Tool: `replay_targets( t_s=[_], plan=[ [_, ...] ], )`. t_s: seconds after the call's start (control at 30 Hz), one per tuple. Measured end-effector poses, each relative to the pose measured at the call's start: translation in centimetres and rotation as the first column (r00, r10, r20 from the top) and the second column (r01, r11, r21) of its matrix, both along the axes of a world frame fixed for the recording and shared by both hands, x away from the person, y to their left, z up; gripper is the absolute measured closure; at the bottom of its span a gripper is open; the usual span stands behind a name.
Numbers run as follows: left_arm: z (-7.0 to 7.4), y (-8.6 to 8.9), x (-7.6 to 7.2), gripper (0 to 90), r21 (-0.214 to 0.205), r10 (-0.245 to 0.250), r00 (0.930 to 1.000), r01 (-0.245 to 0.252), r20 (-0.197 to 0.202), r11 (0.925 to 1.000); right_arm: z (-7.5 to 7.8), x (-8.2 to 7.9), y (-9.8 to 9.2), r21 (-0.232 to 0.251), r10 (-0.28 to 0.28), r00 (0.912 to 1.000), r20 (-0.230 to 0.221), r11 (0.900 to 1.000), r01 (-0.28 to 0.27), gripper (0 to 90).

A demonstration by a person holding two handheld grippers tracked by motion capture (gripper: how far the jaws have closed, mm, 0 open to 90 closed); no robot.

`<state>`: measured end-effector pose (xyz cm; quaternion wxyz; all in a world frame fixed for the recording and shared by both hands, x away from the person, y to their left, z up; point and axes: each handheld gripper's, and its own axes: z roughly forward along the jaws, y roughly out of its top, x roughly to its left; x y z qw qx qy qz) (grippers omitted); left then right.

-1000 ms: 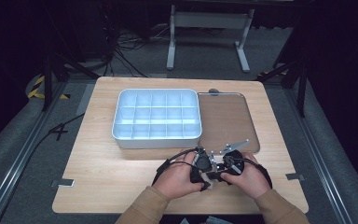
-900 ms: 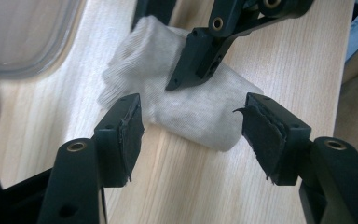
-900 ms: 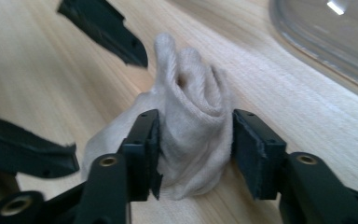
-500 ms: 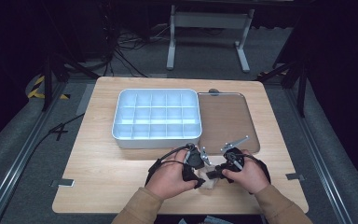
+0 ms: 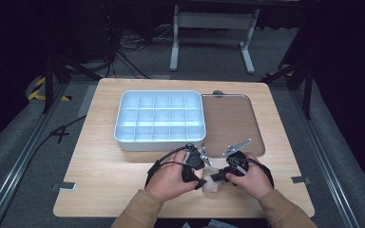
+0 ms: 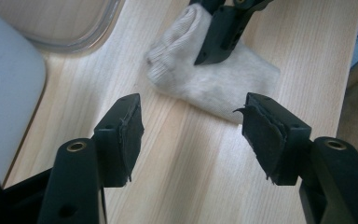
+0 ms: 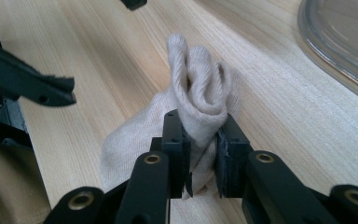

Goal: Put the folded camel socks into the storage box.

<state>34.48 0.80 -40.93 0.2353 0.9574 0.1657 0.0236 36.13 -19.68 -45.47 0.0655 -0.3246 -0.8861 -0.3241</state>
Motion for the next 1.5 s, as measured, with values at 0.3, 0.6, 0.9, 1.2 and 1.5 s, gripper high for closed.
replay_targets(
  t_s=[0.3, 0.6, 0.9, 1.2, 1.5],
  plan=[
    [0.3, 1.1, 0.0, 39.2, -0.002, 0.022, 0.9997, -0.022, 0.001, 0.9997, 1.7, -0.5, 0.3, -0.028, 0.044, 0.9983, 0.039, 0.9987, -0.043, 76.7],
    [0.2, 3.6, -0.3, 39.0, 0.041, 0.064, 0.9978, -0.063, -0.017, 0.9972, 4.2, 0.0, 0.0, -0.090, 0.069, 0.9945, 0.079, 0.9940, -0.062, 76.6],
    [0.9, 5.5, -0.2, 38.7, 0.031, 0.092, 0.9955, -0.092, -0.020, 0.9953, 6.1, 1.0, -0.1, -0.175, 0.122, 0.9872, 0.102, 0.9792, -0.103, 76.4],
    [1.1, 6.7, -0.6, 37.0, 0.042, 0.110, 0.9939, -0.110, -0.003, 0.9930, 7.9, 1.8, -0.3, -0.214, 0.146, 0.9819, 0.120, 0.9696, -0.118, 76.3],
    [0.3, 8.4, -1.2, 35.4, 0.089, 0.162, 0.9868, -0.162, 0.006, 0.9828, 9.0, 2.8, -0.1, -0.266, 0.148, 0.9822, 0.116, 0.9573, -0.113, 76.2]
  ],
)
